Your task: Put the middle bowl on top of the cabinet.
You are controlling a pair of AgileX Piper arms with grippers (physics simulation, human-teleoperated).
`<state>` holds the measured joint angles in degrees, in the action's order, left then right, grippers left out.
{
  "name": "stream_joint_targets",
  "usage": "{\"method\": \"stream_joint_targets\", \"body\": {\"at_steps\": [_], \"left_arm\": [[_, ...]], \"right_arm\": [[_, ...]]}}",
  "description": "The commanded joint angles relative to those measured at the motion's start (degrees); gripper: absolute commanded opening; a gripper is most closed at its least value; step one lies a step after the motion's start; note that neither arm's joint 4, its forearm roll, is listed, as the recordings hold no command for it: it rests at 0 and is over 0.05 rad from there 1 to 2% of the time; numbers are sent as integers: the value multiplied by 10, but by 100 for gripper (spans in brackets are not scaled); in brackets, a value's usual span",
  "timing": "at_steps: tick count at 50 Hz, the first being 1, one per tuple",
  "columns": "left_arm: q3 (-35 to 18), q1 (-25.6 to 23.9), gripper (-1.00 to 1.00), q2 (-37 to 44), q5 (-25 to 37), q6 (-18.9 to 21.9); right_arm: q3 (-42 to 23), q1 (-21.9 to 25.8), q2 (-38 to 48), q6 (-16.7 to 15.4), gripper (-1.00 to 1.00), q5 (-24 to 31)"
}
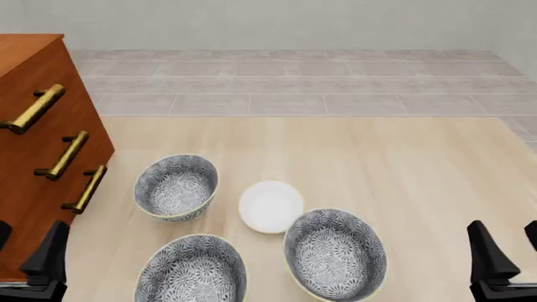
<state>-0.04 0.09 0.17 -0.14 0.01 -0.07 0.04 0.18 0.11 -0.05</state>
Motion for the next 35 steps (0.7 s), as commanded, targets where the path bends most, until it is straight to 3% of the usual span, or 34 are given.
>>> {"method": "stream_joint_targets", "body": {"at_steps": [1,20,35], "left_arm": [[-3,4,100,7,-6,-1],[-19,-33,100,4,14,18],[-61,-85,100,79,-2,35]], "right_arm": [[-1,0,7,8,100,-3],[0,-7,2,18,100,2],[-1,-2,0,17,100,0]]}}
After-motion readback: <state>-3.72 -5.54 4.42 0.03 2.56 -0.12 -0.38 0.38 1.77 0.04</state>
